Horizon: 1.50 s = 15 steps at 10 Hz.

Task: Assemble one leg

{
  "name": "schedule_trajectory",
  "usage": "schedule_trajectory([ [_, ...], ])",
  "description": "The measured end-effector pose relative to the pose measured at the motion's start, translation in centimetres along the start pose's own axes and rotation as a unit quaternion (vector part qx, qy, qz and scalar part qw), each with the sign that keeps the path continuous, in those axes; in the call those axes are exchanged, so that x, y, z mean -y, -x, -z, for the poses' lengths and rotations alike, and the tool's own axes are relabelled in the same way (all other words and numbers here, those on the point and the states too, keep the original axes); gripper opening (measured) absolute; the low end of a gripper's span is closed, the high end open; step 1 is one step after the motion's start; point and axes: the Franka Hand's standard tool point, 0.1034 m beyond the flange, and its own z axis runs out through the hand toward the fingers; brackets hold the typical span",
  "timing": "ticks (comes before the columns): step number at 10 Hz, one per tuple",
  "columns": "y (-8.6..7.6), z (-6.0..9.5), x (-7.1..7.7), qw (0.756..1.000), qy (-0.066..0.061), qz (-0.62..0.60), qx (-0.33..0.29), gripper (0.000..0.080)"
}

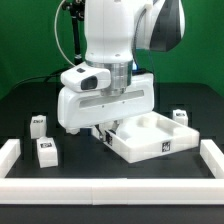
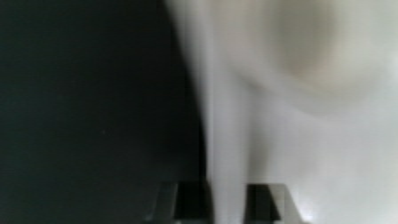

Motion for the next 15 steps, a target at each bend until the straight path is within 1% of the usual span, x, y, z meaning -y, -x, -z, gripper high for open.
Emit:
schedule_trajectory([
  [2, 0.1, 0.0, -0.2, 1.000, -0.001, -0.007, 0.001, 0.0054],
  [3, 0.1, 0.4, -1.0, 0.998, -0.007, -0.058, 0.008, 0.0054],
  [4, 0.1, 0.5, -1.5, 0.993, -0.014, -0.119, 0.018, 0.0054],
  [5, 0.0, 0.3, -1.6, 0.985, -0.020, -0.168, 0.028, 0.0054],
  [7, -0.3, 0.4, -1.5, 0.972, -0.027, -0.228, 0.037, 0.0054],
  [12, -0.4, 0.4, -1.6, 0.972, -0.026, -0.229, 0.036, 0.0054],
  [13, -0.4, 0.3, -1.6, 0.970, -0.028, -0.237, 0.038, 0.0054],
  [14, -1.1, 0.2, -2.1, 0.967, -0.030, -0.250, 0.042, 0.0054],
  [15, -2.6, 0.1, -2.8, 0.968, -0.025, -0.249, 0.035, 0.0054],
])
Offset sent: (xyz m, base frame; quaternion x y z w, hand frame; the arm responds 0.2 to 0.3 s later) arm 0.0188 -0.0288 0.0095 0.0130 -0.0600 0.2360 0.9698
